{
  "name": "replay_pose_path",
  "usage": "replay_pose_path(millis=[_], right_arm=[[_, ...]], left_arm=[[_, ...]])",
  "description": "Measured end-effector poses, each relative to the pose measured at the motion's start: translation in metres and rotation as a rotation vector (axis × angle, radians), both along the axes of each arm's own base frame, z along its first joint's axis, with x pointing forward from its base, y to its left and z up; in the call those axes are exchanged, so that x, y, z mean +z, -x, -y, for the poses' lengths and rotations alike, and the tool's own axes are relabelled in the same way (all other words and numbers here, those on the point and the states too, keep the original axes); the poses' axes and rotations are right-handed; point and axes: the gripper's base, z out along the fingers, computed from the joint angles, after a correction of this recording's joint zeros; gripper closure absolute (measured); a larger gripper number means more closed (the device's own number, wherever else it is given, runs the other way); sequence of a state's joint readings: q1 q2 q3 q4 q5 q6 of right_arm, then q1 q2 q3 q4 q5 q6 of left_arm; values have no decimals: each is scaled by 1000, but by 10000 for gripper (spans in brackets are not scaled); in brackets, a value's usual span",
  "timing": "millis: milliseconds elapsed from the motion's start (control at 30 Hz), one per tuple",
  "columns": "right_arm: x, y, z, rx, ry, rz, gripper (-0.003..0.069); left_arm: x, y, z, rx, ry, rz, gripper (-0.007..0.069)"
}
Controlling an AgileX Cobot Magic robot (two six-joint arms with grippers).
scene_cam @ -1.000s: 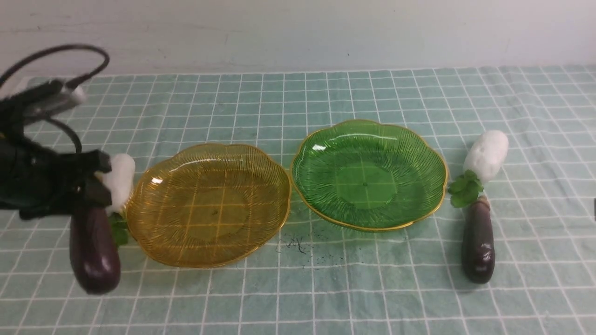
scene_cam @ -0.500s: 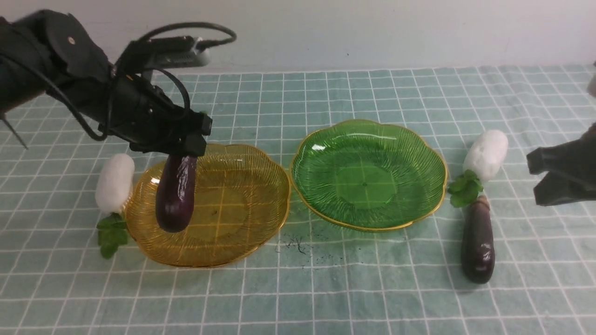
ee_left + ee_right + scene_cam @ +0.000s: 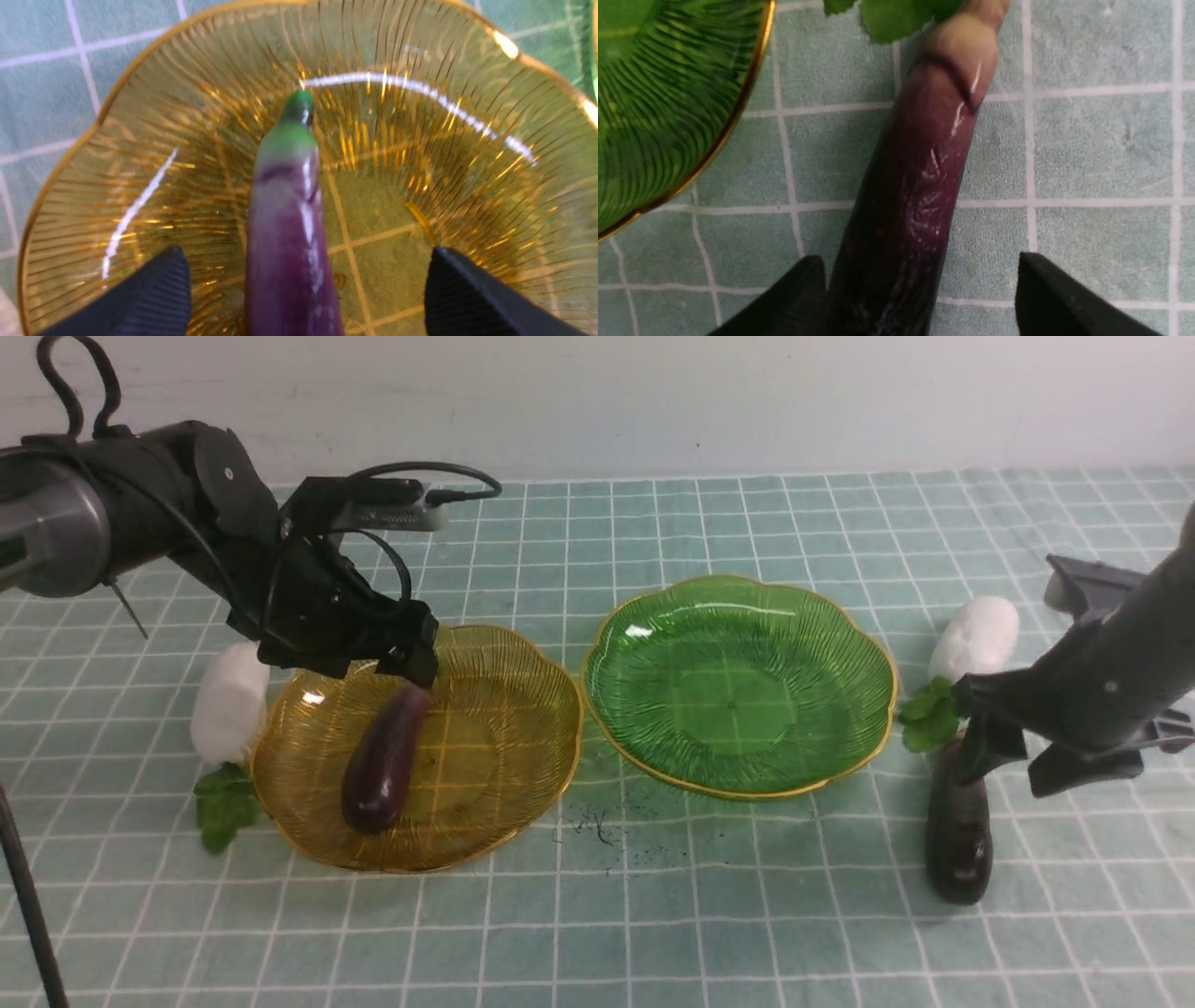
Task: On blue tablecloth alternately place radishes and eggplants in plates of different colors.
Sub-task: 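Pick up the eggplant and place it on the yellow plate with the right gripper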
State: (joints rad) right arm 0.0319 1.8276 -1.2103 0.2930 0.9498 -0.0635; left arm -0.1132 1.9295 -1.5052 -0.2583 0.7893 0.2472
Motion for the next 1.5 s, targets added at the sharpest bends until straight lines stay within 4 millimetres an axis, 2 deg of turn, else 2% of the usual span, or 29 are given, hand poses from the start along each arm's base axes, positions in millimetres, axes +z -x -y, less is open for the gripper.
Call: replay_pose_path(millis=[33, 67, 133, 167, 233, 300, 333, 367, 500, 567, 667, 733, 767, 800, 833, 967, 1000, 1033, 1067, 1167, 1267, 1300, 1333, 1400, 1500], right_arm=[[-2, -1, -1, 2, 0, -5, 136], [-11, -2, -3, 8, 1, -27, 106], [-25, -4, -11, 28, 4, -63, 67], [-31, -5, -14, 36, 5, -79, 78], [-35, -5, -16, 39, 4, -97, 130], [-36, -3, -16, 45, 10, -115, 267], [-35, -2, -15, 55, 19, -122, 333], [-32, -1, -14, 59, 31, -127, 344], [-11, 2, -4, 38, 60, -132, 324], [11, 3, 0, 16, 56, -94, 323], [49, 2, -3, 3, 21, 15, 323], [84, -1, -25, 49, -57, 133, 323], [85, -1, -28, 56, -63, 139, 323], [93, -3, -39, 89, -88, 169, 323], [105, -7, -68, 179, -133, 220, 323], [110, -19, -137, 348, -221, 260, 323], [108, -22, -152, 377, -237, 260, 323], [99, -27, -176, 421, -250, 250, 323], [99, -30, -183, 433, -257, 259, 323], [72, -44, -233, 495, -278, 236, 323], [58, -53, -256, 500, -292, 226, 323], [45, -57, -267, 500, -296, 204, 323], [46, -58, -269, 496, -300, 206, 323], [24, -65, -284, 480, -312, 166, 323], [10, -71, -292, 461, -330, 130, 319]], left_arm=[[1, 0, 0, 0, 1, -1, 20], [9, -1, 1, -1, 8, -13, 55], [27, 1, 2, 6, 21, -27, 177], [40, 3, 1, 4, 21, -25, 280], [59, 8, 1, -2, 19, -8, 458], [87, 20, -1, -7, 16, 41, 572], [98, 25, -2, -8, 12, 63, 598], [109, 32, -3, -5, 11, 82, 608], [143, 58, -8, 2, 0, 145, 628], [161, 77, -10, 6, 7, 191, 632], [169, 103, -13, 11, 10, 212, 632], [164, 130, -16, 21, 17, 211, 632], [163, 132, -17, 23, 17, 211, 632], [158, 139, -18, 34, 22, 205, 632], [148, 149, -19, 57, 31, 193, 632], [126, 159, -21, 100, 45, 167, 632], [123, 160, -22, 107, 47, 159, 632], [118, 161, -23, 119, 49, 143, 632], [116, 161, -23, 121, 49, 139, 632], [110, 162, -26, 154, 56, 113, 632], [110, 162, -31, 176, 56, 113, 632], [110, 161, -33, 182, 56, 113, 632], [110, 161, -34, 186, 57, 112, 632], [110, 161, -36, 197, 56, 113, 632], [109, 161, -38, 202, 54, 111, 632]])
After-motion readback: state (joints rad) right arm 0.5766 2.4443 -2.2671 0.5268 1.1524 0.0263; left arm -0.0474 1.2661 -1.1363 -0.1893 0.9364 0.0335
